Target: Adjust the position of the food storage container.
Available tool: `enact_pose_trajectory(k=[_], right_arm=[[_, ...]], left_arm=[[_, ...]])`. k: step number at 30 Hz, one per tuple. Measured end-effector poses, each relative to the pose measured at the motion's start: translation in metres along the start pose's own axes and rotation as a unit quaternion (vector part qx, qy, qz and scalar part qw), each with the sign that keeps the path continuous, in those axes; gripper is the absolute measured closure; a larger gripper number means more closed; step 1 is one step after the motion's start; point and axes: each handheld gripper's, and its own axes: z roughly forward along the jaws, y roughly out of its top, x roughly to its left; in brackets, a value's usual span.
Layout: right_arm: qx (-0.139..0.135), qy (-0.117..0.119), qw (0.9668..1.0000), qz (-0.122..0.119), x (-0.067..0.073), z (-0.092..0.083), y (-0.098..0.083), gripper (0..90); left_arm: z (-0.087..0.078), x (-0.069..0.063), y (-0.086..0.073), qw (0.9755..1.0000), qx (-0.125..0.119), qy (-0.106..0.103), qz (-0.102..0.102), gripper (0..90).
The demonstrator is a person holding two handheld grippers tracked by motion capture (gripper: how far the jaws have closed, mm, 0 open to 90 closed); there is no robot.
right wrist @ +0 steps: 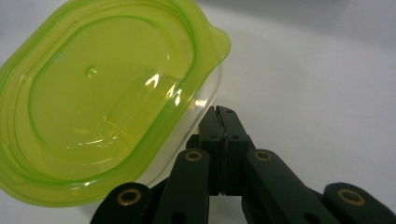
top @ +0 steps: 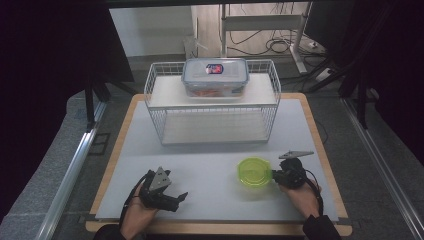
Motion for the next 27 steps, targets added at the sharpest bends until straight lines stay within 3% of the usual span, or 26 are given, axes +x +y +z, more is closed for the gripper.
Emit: enact_pose_trajectory(k=[12, 27], right_arm=[[0.004, 0.022, 0.9997, -0.004, 0.007, 0.014, 0.004, 89.6], [0.022, 0.048, 0.9983, -0.027, 0.034, 0.034, 0.009, 89.7]], left_arm=[[0.001, 0.000, 0.000, 1.0000, 0.002, 0.000, 0.002, 5.9], [0.001, 0.000, 0.000, 1.0000, 0.003, 0.000, 0.002, 5.9]])
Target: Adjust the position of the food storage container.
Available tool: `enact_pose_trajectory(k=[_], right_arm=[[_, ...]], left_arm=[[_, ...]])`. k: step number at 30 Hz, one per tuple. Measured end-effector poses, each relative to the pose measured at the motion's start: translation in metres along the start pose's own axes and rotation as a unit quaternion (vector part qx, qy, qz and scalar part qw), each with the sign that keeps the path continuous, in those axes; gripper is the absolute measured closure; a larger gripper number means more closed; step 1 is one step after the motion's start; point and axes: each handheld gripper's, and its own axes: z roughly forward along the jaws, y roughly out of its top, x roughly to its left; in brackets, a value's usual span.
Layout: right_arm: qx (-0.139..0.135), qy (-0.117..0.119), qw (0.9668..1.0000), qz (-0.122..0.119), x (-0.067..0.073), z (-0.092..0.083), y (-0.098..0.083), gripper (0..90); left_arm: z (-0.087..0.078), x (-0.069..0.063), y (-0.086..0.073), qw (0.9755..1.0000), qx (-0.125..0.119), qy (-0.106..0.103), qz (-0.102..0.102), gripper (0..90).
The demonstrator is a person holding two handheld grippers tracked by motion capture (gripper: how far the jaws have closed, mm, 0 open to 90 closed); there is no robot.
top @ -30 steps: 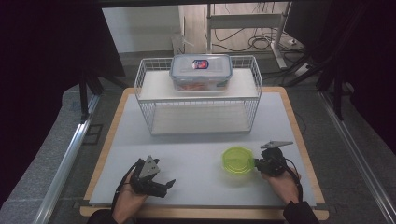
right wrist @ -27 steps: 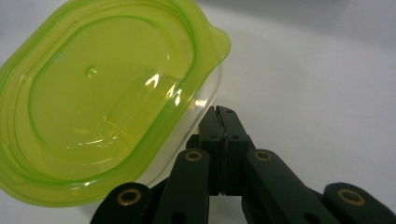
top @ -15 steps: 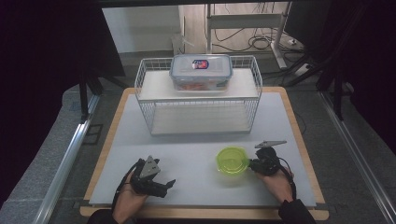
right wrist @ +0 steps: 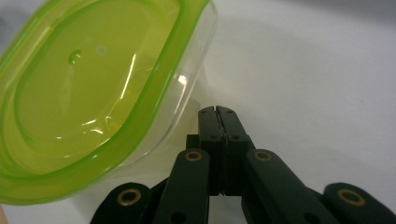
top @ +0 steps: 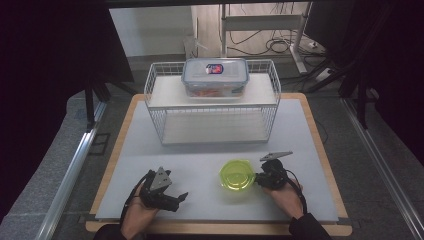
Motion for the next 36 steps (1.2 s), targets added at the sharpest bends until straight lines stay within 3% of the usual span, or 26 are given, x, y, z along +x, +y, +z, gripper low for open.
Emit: enact_pose_trajectory(k=[21, 27, 33, 36], right_arm=[[0.007, 0.019, 0.9992, -0.035, 0.028, 0.018, 0.008, 89.6], [-0.004, -0.017, 0.9985, -0.051, 0.021, 0.005, 0.008, 85.7], [-0.019, -0.052, 0.9966, -0.060, 0.011, -0.013, 0.002, 70.4], [-0.042, -0.059, 0.9958, -0.057, 0.009, -0.024, -0.002, 60.9]], left_arm=[[0.000, 0.000, 0.000, 1.0000, 0.002, 0.000, 0.001, 5.9], [-0.001, 0.001, 0.000, 1.0000, 0.001, -0.002, -0.001, 6.0], [-0.002, 0.002, 0.000, 0.9999, 0.004, -0.013, -0.008, 7.0], [-0.001, 0.003, -0.001, 0.9996, 0.011, -0.021, -0.015, 7.1]])
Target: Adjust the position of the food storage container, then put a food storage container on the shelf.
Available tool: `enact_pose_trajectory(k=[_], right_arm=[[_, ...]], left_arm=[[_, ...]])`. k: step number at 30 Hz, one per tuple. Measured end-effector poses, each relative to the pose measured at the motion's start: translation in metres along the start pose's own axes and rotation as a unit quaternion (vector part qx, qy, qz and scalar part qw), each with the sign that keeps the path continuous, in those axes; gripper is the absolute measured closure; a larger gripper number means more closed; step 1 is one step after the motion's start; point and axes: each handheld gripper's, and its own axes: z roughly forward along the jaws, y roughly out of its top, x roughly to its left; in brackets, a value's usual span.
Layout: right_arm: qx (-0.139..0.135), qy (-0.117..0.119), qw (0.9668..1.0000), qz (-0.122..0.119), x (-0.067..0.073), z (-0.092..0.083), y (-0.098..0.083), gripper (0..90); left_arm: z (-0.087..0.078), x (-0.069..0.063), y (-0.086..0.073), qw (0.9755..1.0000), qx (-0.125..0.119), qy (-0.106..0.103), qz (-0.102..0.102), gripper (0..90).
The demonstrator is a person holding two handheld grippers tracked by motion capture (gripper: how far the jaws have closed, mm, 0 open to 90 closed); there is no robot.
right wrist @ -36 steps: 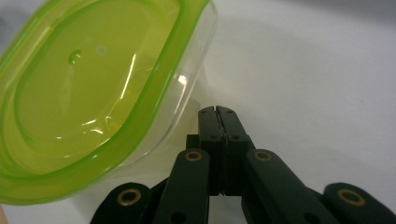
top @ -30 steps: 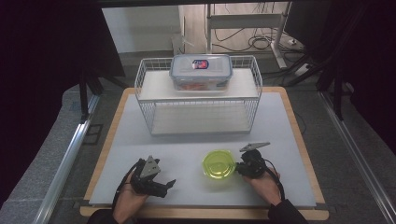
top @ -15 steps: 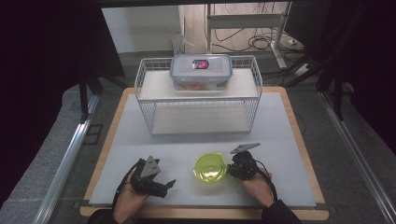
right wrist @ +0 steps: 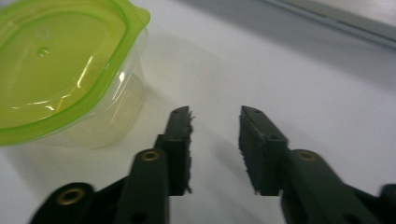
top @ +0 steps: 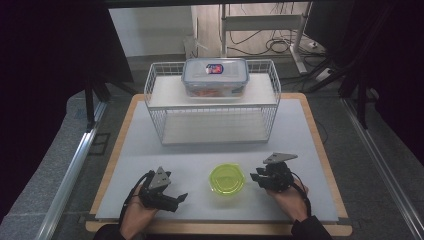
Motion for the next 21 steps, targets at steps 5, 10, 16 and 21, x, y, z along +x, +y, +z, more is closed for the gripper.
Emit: enact_pose_trajectory(k=[5, 10, 16, 21], right_arm=[[-0.016, -0.009, 0.9998, -0.011, 0.000, -0.012, -0.002, 47.1], [-0.022, -0.005, 0.9997, -0.012, 0.002, -0.019, -0.007, 35.7], [-0.022, -0.001, 0.9997, -0.009, 0.002, -0.024, -0.012, 26.1], [-0.021, 0.001, 0.9998, 0.000, 0.000, -0.023, -0.011, 16.6]], left_arm=[[0.001, -0.001, 0.000, 1.0000, 0.004, -0.001, 0.001, 7.0], [0.001, 0.000, -0.001, 1.0000, 0.003, -0.001, 0.001, 7.0], [0.001, -0.001, 0.000, 1.0000, 0.002, 0.001, 0.002, 7.0], [0.002, 0.000, -0.001, 1.0000, 0.001, 0.001, 0.003, 7.0]])
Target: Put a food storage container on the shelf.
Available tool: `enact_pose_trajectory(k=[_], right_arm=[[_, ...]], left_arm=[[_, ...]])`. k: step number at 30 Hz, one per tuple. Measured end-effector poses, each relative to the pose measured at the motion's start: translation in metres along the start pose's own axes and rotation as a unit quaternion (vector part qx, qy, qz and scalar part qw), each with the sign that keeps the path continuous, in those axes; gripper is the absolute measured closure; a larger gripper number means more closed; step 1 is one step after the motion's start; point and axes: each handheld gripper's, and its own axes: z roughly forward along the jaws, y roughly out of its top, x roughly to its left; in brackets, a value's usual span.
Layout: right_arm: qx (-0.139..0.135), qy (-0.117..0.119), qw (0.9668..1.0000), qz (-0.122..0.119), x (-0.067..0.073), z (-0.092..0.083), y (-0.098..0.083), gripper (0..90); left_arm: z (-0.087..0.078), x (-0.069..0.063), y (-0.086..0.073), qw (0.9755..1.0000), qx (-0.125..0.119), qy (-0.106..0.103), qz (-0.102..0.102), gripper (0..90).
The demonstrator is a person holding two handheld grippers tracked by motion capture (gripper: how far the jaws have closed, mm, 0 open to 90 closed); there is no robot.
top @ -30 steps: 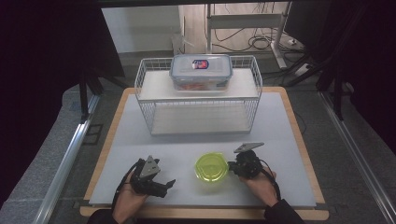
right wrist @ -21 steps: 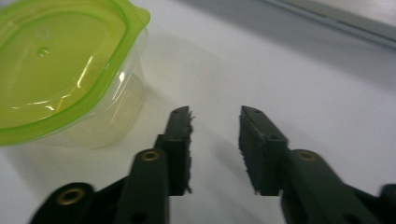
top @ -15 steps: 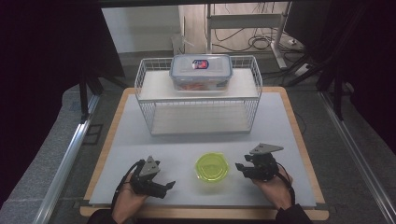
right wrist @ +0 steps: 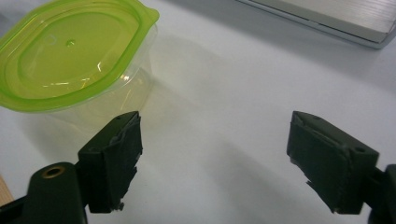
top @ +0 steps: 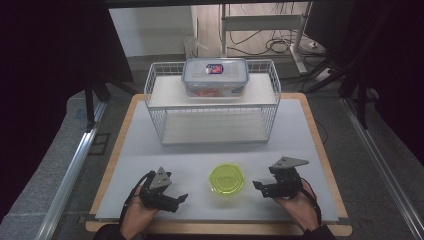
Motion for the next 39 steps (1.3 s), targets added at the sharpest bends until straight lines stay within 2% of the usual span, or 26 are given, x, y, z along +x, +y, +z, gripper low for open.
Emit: enact_pose_trajectory(k=[12, 14, 18, 20, 24, 29, 32, 36, 39], right_arm=[[0.006, 0.013, 0.9998, 0.012, 0.003, -0.002, 0.009, 11.6], [0.005, 0.017, 0.9997, 0.018, 0.005, -0.003, 0.011, 8.8], [-0.001, 0.023, 0.9996, 0.018, 0.010, -0.006, 0.016, 8.7], [-0.002, 0.028, 0.9995, 0.016, 0.013, -0.006, 0.020, 12.5], [-0.005, 0.053, 0.9984, 0.021, 0.018, -0.004, 0.026, 22.3], [0.000, 0.080, 0.9964, 0.028, 0.021, 0.005, 0.033, 36.1], [0.007, 0.101, 0.9938, 0.046, 0.018, 0.013, 0.035, 41.6], [0.017, 0.107, 0.9927, 0.053, 0.012, 0.022, 0.038, 51.2], [0.020, 0.119, 0.9908, 0.061, 0.010, 0.027, 0.041, 54.2]], left_arm=[[0.000, 0.000, 0.000, 1.0000, -0.001, 0.001, 0.000, 7.0], [0.000, 0.000, 0.000, 1.0000, -0.001, 0.001, 0.000, 7.0], [0.000, 0.000, 0.000, 1.0000, 0.000, 0.001, 0.001, 7.0], [0.000, 0.000, 0.000, 1.0000, 0.000, 0.001, 0.002, 7.0], [0.001, -0.001, 0.000, 1.0000, 0.000, 0.002, 0.004, 7.0], [0.001, -0.001, 0.000, 1.0000, -0.001, 0.002, 0.005, 7.0], [0.001, -0.001, 0.000, 1.0000, -0.001, 0.002, 0.006, 7.0], [0.001, -0.001, 0.000, 1.0000, 0.000, 0.001, 0.007, 7.0], [0.001, -0.001, 0.000, 1.0000, 0.000, 0.001, 0.007, 7.0]])
